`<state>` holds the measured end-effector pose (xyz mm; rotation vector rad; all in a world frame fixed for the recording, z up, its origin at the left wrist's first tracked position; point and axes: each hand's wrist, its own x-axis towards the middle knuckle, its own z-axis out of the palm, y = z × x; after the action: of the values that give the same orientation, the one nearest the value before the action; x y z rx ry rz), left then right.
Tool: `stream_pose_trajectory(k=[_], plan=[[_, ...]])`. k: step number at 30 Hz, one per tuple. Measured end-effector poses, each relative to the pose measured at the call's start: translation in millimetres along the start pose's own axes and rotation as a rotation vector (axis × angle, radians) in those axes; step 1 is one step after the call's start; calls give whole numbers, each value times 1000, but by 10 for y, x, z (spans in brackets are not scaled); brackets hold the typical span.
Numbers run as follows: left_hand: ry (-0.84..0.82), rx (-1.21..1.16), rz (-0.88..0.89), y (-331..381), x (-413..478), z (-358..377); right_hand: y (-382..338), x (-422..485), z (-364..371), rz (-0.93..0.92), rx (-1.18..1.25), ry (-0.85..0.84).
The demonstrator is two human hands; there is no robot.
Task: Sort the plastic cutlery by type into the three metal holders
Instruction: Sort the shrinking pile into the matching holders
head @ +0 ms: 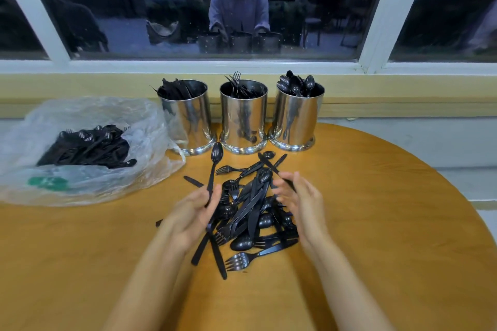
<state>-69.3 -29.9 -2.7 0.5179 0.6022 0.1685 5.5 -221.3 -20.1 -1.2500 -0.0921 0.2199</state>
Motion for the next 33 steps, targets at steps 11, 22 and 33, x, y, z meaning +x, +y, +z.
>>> stream_pose_trajectory(k=[11, 22, 33], plan=[[-28, 469, 135, -307, -190, -95, 169, -372, 188, 142, -92, -35], [-78, 454, 215, -273, -93, -115, 213, -298, 315, 84, -328, -148], [-45, 328, 271, -141, 93, -143, 273, 159, 675, -104, -752, -343]])
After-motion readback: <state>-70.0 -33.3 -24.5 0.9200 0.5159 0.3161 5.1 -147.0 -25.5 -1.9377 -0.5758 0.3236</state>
